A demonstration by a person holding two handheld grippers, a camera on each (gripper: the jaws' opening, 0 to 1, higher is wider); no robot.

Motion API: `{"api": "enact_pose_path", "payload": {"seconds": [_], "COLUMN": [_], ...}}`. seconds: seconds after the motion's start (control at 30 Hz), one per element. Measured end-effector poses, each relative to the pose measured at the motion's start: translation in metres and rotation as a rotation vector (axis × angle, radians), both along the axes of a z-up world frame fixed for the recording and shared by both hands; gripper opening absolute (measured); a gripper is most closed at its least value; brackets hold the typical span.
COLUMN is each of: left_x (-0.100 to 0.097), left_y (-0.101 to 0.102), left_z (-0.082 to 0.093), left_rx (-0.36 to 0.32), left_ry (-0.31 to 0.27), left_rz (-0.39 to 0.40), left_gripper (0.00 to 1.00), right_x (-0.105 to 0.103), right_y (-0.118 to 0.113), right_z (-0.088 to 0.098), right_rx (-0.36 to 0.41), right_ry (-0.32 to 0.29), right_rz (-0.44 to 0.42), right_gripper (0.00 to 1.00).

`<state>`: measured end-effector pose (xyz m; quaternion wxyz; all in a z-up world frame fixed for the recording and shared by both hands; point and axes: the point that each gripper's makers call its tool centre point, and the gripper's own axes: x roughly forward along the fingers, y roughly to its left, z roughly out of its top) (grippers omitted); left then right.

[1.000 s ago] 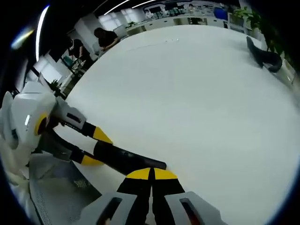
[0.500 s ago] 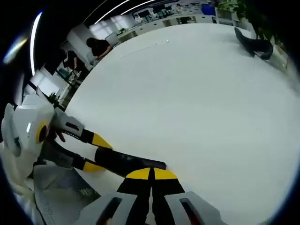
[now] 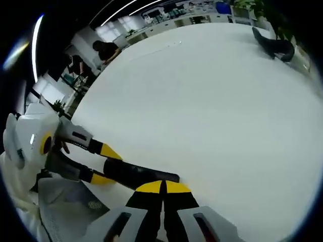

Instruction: Press the specified remote control buttons in sequence, fully releasing each button before pressing the next.

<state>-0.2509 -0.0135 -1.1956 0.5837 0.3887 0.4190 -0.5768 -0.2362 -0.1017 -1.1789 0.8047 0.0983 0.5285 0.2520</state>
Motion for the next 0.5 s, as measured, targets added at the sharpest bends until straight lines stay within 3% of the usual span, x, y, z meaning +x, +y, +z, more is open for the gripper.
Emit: {"api": "enact_pose_path", "payload": {"seconds": [0.1, 0.2, 0.5], "left_x": [0.0006, 0.0013, 0.0001], "left_y": [0.0002, 0.0001, 0.0004], "left_z": [0.0002, 0.0004, 0.0004], "left_rx": [0.010, 0.016, 0.038], "left_ry": [0.008, 0.021, 0.040], "left_rz": [-0.006, -0.006, -0.007], "left_gripper": [0.22, 0.22, 0.22], "right_x": [0.0020, -0.0019, -0.0022], "right_y": [0.0053, 0.0070, 0.0057], "right_z": [0.0041, -0.0013, -0.0016], "right_rx": [0.020, 0.028, 0.027], "right_ry": [-0.022, 0.016, 0.011], "right_rz": [0.016, 0.024, 0.018], "right_gripper": [0.00, 0.00, 0.00]}}
